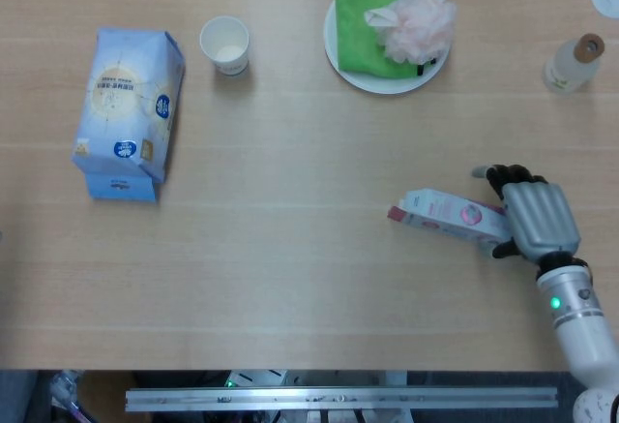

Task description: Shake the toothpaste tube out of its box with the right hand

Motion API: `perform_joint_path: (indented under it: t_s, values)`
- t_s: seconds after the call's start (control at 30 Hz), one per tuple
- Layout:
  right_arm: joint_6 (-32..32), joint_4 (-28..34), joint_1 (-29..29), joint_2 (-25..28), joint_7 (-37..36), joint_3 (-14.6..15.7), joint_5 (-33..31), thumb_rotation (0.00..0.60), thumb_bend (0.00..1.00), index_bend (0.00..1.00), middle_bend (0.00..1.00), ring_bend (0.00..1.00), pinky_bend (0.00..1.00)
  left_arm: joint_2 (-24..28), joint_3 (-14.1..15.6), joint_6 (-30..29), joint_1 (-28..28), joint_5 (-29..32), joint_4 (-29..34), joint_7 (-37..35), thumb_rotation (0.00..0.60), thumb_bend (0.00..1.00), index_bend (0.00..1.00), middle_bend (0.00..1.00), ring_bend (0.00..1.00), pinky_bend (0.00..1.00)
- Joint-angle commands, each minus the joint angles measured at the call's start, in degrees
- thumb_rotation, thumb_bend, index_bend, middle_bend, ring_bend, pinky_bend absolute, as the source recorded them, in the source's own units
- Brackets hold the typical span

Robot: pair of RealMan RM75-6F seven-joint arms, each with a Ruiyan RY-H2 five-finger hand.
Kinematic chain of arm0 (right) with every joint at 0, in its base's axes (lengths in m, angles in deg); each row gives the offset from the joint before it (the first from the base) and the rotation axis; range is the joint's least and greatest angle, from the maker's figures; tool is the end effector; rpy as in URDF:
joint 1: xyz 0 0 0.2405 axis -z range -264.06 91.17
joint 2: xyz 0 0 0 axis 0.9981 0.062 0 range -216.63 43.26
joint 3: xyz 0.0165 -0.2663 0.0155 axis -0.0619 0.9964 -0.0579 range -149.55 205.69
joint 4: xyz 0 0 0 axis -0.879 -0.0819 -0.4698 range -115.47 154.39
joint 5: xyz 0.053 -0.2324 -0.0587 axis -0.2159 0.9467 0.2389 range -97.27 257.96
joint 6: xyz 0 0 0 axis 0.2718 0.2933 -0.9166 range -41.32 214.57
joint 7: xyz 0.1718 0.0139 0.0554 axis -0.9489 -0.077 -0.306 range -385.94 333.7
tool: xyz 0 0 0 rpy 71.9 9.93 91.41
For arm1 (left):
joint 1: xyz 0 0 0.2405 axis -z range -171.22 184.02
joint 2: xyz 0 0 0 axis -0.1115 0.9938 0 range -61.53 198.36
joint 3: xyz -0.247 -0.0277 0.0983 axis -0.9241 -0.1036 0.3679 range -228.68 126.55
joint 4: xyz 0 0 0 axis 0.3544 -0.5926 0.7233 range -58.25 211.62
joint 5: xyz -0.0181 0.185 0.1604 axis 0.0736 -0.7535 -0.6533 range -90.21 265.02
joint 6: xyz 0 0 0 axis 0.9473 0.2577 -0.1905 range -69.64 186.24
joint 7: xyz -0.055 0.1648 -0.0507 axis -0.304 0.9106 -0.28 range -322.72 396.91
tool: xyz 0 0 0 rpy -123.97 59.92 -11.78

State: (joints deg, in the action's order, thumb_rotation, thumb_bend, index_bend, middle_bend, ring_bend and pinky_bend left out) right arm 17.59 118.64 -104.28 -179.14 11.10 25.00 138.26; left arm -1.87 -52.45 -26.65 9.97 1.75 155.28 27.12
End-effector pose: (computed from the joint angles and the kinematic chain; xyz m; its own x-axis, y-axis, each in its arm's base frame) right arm -0.2296 -0.2422 -0.0849 0.3519 -0.4326 0.8301 -0.9245 -0.0218 0.3805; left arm -0.3846 0.2102 0.1180 0.3563 0.0271 0.9340 0.9335 0.0322 -0.3571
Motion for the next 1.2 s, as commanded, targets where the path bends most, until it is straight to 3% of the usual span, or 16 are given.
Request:
perform_joint_path:
  t_s: [0.03, 0.3, 0.5, 1.2]
  values:
    - [0.50, -0.64, -0.30, -0.38, -0.39, 0.11, -0.38, 0.600, 0.00, 0.23, 0.25, 0.19, 0.32, -0.02, 0.03, 0.07, -0.04, 0.06, -0.07, -0.07, 0.600, 0.12, 0.40, 0.37, 0.37, 0.53]
    - [2.13, -3.79, -1.19, -2.26, -2.35, 0.06, -1.35, 0.600, 0.00, 0.23, 0.31, 0.22, 0.35, -0.06, 0.15, 0.11, -0.32, 0.25, -0.35, -0.48, 0.600, 0.12, 0.40, 0.37, 0.37, 0.53]
    - [1.78, -5.11, -1.29, -3.27, -3.81, 0.10, -0.59, 0.600, 0.01, 0.30, 0.38, 0.29, 0.41, -0.11, 0.21, 0.14, -0.55, 0.43, -0.56, -0.76, 0.600, 0.12, 0.40, 0.37, 0.37, 0.53]
    - [1.52, -5.71, -1.77, -3.56, -4.07, 0.42, -1.24, 0.600, 0.19, 0.49, 0.53, 0.45, 0.56, -0.12, 0.16, 0.17, -0.84, 0.57, -0.56, -0.77, 0.600, 0.12, 0.40, 0.37, 0.37, 0.53]
